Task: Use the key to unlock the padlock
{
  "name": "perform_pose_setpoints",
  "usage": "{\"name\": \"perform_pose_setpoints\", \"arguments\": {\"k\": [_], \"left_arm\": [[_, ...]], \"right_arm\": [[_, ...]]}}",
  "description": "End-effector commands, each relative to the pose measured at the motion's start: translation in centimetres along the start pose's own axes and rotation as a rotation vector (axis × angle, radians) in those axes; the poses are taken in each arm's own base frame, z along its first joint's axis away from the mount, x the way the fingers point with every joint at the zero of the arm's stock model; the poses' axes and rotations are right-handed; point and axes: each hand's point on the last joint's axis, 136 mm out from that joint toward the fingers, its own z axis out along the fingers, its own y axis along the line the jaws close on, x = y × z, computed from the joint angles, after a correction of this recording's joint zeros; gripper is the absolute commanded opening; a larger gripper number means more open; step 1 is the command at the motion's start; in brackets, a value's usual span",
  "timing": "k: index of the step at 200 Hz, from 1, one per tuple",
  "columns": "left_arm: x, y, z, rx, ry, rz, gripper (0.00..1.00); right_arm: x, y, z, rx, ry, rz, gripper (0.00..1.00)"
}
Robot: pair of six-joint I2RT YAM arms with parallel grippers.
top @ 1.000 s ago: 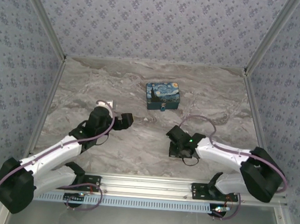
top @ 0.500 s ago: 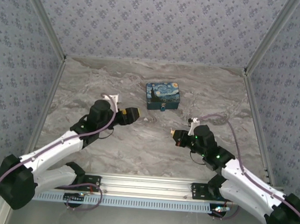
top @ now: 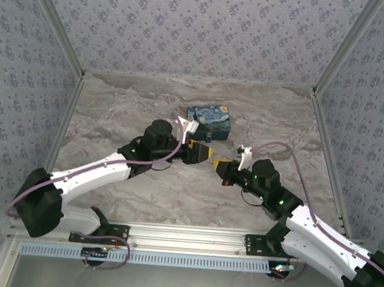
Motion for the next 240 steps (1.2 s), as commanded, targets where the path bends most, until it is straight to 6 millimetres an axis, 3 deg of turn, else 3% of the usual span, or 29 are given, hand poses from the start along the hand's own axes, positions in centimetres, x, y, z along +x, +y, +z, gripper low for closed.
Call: {"name": "perform_pose_setpoints", "arguments": {"k": [1, 96, 142, 198, 240], "left_arm": [[-0.9, -1.9, 0.4, 0.065, -0.004, 0.061, 0.50], [0.3, -1.7, 1.5, 0.077, 0.047, 0.060, 0.24], [-0.2, -1.7, 1.1, 0.055, 0.030, 0.073, 0.00], [-2.4, -3.7, -2.0, 0.001, -0.009, 0.219, 0.00], [-4.2, -6.9, -4.1, 0.054, -0.039, 0.329, 0.00]], "right_arm": [[-1.8, 1.9, -0.3, -0.052, -0.046, -0.036, 0.00], [-2.5, 2.4, -0.2, -0.075, -0.064, -0.013, 0.00], [-2.4, 2.1, -0.4, -0.085, -0.024, 0.001, 0.00], [-4.2, 1.1, -3.0, -0.165, -0.007, 0.013, 0.28], [-7.5, 4.6, -4.8, -0.326, -0.107, -0.106, 0.50]]}}
